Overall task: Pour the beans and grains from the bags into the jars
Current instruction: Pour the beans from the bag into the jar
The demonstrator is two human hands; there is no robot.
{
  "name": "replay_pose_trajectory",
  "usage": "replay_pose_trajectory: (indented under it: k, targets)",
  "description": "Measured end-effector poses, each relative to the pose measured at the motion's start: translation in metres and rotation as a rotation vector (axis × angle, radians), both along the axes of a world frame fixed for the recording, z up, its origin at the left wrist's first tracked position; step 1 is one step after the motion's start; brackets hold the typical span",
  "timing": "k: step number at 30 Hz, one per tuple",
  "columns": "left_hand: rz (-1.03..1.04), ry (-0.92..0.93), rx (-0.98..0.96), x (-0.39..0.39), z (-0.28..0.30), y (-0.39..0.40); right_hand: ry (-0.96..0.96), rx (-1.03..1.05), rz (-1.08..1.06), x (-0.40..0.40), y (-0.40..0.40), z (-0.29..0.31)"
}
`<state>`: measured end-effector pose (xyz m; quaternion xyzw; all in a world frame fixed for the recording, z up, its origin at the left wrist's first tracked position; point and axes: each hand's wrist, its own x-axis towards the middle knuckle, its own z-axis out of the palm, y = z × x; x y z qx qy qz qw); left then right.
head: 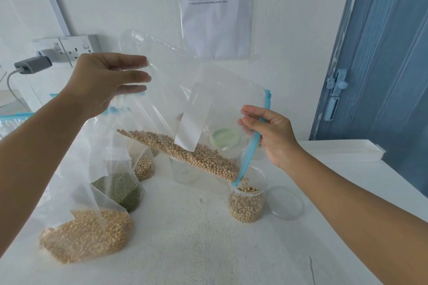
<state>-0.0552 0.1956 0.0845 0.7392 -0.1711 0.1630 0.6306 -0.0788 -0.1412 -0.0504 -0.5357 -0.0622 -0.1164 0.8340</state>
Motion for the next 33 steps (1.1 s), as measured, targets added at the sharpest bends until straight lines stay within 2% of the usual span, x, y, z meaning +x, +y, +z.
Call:
replay_pose_trajectory:
  k: [33]
  targets:
    - [-0.016, -0.009, 0.013, 0.0013, 0.0043, -0.0085, 0.03, 0.016, -0.02, 0.0026, -0.0047, -0.0047]
